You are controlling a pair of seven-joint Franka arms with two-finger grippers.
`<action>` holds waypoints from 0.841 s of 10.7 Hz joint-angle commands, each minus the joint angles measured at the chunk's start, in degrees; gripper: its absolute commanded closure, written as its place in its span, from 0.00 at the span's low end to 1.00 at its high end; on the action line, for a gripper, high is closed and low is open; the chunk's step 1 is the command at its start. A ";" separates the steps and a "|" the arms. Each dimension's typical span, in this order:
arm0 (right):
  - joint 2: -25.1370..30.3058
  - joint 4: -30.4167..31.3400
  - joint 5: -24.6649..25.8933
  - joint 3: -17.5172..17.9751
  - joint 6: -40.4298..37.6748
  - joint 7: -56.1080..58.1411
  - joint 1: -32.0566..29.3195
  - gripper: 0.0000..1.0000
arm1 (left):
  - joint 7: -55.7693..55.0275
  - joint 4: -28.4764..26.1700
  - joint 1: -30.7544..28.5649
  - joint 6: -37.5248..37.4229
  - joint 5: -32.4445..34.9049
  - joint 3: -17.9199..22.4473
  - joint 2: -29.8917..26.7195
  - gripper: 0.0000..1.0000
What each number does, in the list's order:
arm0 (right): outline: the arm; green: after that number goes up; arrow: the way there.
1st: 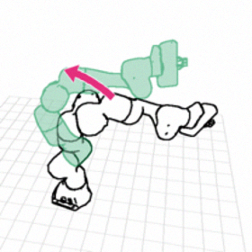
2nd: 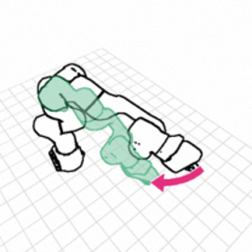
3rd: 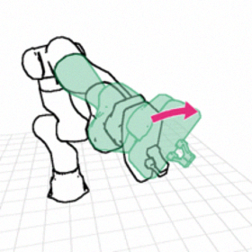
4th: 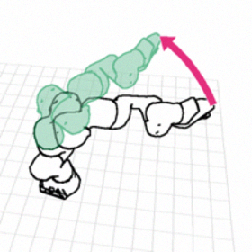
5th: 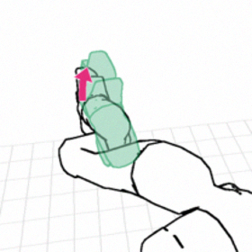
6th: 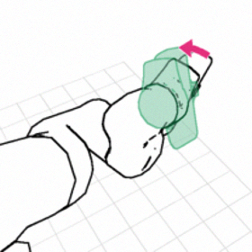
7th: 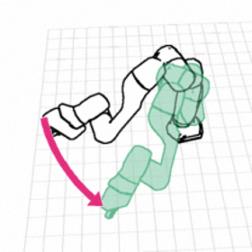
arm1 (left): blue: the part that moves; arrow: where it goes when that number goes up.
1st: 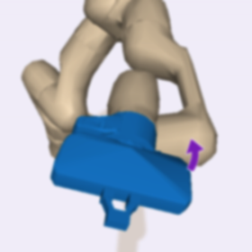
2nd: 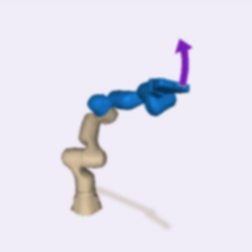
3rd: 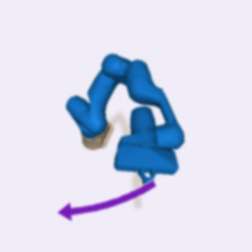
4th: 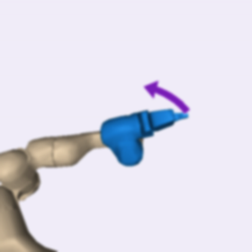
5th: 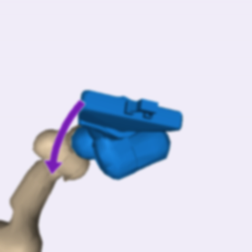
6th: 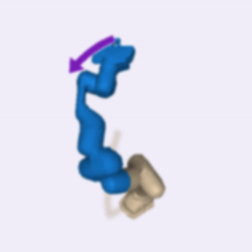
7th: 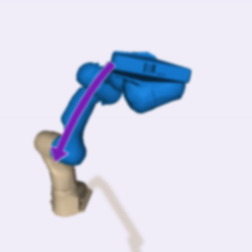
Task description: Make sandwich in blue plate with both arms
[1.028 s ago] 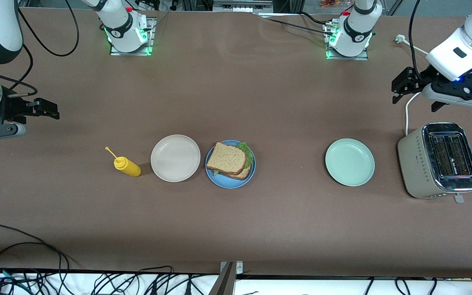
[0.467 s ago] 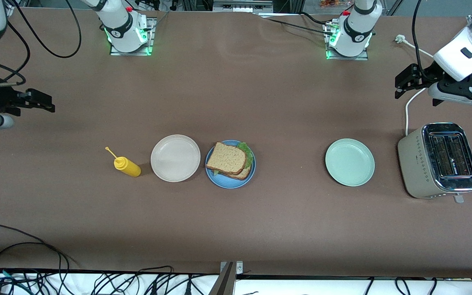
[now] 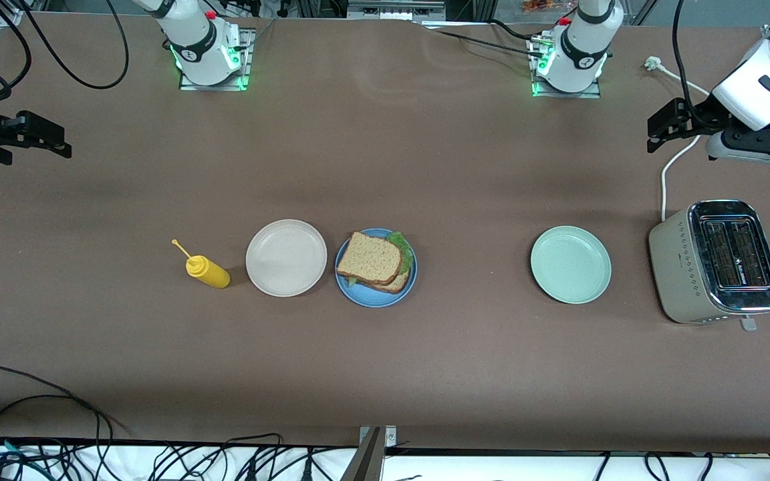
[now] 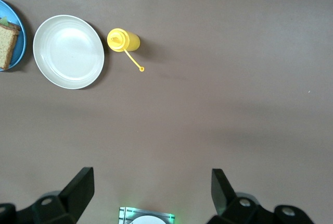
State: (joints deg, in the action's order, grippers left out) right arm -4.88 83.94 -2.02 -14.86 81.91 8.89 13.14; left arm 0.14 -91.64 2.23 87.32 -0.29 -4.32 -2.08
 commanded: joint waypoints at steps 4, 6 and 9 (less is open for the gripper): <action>7.43 11.68 -0.10 12.04 5.55 -1.59 -11.47 0.00 | -0.84 0.67 0.14 -1.28 0.11 0.28 -0.29 0.00; 6.91 11.07 -0.09 12.13 5.46 -2.03 -11.56 0.00 | -1.63 0.76 0.14 -1.28 0.11 0.28 -0.11 0.00; 6.64 11.15 -0.09 12.31 5.46 -2.65 -11.56 0.00 | -2.50 0.76 0.23 -1.19 -0.15 0.01 -0.03 0.00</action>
State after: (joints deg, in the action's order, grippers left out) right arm 0.58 93.36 -1.99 -3.58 86.54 7.32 2.47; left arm -0.88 -91.60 2.22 87.06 -0.29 -4.23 -2.07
